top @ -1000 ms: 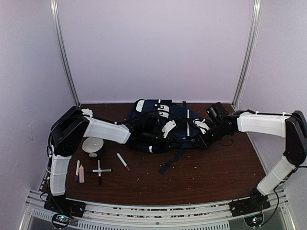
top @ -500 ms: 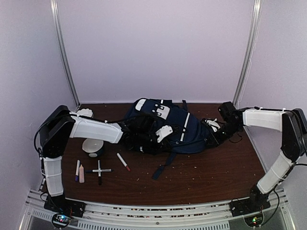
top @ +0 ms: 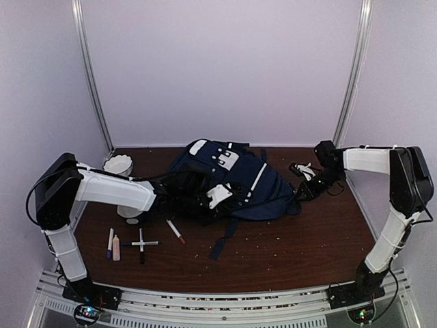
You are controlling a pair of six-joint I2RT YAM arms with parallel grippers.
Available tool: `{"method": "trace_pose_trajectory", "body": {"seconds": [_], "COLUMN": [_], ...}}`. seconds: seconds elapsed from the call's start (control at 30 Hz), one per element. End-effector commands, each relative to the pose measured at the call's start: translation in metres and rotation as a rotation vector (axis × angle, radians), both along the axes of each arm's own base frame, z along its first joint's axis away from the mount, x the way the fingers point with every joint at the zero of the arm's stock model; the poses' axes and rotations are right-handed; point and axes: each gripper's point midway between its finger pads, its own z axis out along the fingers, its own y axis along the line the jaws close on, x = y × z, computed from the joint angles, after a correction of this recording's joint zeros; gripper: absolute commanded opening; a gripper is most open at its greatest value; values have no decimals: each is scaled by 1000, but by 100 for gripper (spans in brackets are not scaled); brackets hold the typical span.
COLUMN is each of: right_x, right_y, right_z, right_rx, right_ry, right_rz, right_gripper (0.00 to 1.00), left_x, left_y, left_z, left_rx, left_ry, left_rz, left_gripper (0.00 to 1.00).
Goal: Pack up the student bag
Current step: Zip the student bag into the largest pocket of the bag.
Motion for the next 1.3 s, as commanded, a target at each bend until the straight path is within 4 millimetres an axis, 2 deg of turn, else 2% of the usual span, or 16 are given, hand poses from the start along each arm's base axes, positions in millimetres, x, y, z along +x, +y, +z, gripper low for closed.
{"method": "trace_pose_trajectory", "body": {"seconds": [0.0, 0.1, 0.2, 0.3, 0.43, 0.53, 0.6, 0.67, 0.73, 0.83, 0.93, 1.07, 1.17, 1.27], "right_x": [58, 62, 51, 27, -5, -37, -58, -72, -82, -106, -129, -141, -147, -142], "right_y": [-62, -59, -45, -25, 2, 30, 43, 47, 49, 61, 84, 123, 153, 168], "right_z": [8, 13, 20, 33, 69, 108, 124, 118, 98, 69, 52, 50, 52, 47], "right_rx": [-165, -144, -89, -27, 53, 163, 219, 224, 194, 167, 166, 226, 305, 353], "right_ry": [-155, -174, -192, -195, -248, -300, -343, -349, -304, -210, -162, -92, 6, 72], "right_rz": [-169, -152, -110, -46, 31, 150, 233, 278, 317, 403, 506, 596, 630, 622], "right_gripper": [0, 0, 0, 0, 0, 0, 0, 0, 0, 0, 0, 0, 0, 0], "left_x": [-9, -12, -6, 6, 23, 37, 51, 66, 82, 106, 139, 190, 200, 181], "left_y": [31, 31, 30, 34, 39, 38, 41, 47, 54, 65, 81, 97, 89, 79], "left_z": [-10, -8, -1, 17, 45, 39, 31, 18, 9, 8, 11, 10, 33, 75], "left_rx": [76, 59, 33, -22, -99, -87, -74, -46, -26, -22, -53, -166, -215, -262], "left_ry": [36, 31, 42, 3, -53, -36, 8, 82, 119, 87, 75, 133, 118, 91], "left_rz": [39, 40, 90, 179, 278, 325, 389, 449, 492, 550, 602, 620, 558, 468], "left_gripper": [0, 3, 22, 37, 51, 55, 59, 62, 63, 63, 63, 60, 59, 59]}}
